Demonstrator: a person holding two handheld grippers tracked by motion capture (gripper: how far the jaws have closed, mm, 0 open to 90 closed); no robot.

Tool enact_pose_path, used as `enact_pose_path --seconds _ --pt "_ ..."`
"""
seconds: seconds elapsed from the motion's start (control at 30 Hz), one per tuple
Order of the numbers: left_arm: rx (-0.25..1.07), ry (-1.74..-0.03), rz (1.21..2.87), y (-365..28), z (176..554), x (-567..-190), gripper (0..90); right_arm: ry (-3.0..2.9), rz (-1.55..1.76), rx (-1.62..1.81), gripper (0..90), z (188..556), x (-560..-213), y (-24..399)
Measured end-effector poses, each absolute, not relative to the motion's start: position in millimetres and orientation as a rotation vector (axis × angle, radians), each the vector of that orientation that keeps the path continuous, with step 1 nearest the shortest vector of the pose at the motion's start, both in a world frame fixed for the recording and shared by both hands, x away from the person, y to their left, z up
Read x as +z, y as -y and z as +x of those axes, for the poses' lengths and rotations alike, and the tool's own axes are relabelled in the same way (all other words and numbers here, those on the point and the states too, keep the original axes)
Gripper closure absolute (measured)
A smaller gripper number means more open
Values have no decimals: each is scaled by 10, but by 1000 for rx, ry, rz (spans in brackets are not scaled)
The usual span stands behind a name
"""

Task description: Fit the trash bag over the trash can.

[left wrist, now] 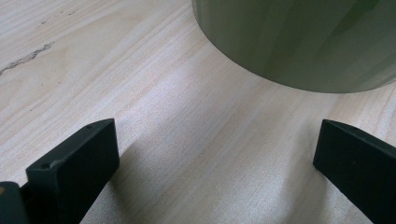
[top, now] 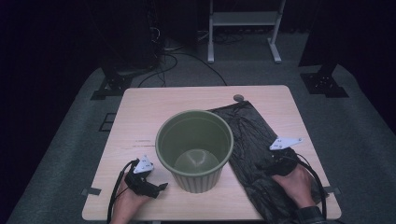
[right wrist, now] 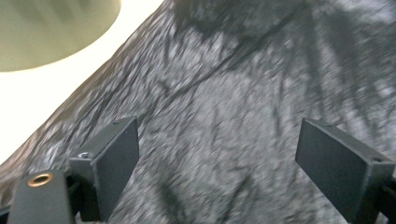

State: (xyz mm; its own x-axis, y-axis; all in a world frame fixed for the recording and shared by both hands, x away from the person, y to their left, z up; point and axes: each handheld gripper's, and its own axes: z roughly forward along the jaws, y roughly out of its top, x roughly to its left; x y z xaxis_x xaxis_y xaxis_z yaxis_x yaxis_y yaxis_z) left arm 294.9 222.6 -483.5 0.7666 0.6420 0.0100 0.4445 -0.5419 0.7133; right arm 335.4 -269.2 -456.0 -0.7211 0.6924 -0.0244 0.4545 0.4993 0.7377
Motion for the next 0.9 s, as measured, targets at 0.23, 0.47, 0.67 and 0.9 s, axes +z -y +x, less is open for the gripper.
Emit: enact_pose_path --seconds 0.23,0.47,0.67,0.9 --pt "351 -807 2234 -2225 2948 -4835 0 -2407 999 1024 120 3518 -4505 2783" --pt "352 -807 2234 -2225 2949 -4835 0 -2376 1115 949 101 3732 -4595 3019" --pt "351 -807 2234 -2225 2949 -4835 0 -2351 1206 950 94 3866 -4698 3202" --pt "352 -807 2234 -2225 2949 -4835 0 -2386 1258 993 92 3898 -4779 3257"
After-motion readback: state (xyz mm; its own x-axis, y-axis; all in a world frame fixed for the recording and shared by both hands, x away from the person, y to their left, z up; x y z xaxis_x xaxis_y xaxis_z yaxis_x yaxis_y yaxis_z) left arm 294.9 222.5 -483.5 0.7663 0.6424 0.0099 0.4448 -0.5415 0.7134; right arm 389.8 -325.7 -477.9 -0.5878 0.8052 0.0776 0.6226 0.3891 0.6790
